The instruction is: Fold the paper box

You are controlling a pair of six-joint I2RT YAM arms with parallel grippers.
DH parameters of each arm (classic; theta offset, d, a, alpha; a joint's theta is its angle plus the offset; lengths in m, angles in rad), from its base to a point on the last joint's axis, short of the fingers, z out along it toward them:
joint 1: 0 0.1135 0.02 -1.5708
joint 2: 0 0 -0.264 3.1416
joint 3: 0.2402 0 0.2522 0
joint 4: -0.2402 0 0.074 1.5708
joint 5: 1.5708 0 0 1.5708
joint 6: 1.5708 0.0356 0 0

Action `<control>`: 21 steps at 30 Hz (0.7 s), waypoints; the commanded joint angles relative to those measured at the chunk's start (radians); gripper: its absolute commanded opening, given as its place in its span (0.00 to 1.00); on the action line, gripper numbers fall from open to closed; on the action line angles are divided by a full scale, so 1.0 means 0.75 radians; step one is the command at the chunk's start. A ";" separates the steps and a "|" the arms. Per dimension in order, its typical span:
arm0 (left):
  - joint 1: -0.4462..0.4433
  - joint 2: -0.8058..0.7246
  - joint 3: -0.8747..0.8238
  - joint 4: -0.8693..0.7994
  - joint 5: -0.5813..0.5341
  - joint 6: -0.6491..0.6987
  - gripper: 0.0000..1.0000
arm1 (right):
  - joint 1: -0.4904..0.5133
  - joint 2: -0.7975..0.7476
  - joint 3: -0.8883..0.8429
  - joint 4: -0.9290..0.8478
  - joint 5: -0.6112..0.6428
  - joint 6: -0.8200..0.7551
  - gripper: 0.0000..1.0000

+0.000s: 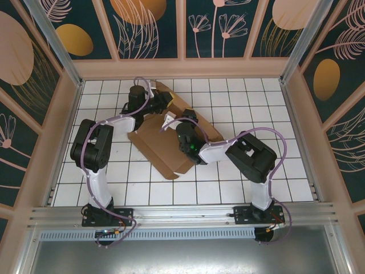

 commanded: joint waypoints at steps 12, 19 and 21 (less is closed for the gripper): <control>-0.013 -0.115 -0.226 0.236 -0.387 -0.208 0.00 | -0.109 -0.482 0.471 -1.527 -0.916 1.446 0.76; -0.072 -0.249 -0.368 0.270 -0.689 -0.196 0.00 | -0.377 -0.662 0.481 -1.608 -1.213 2.035 0.64; -0.085 -0.262 -0.419 0.338 -0.742 -0.216 0.00 | -0.468 -0.654 0.513 -1.693 -1.307 2.176 0.63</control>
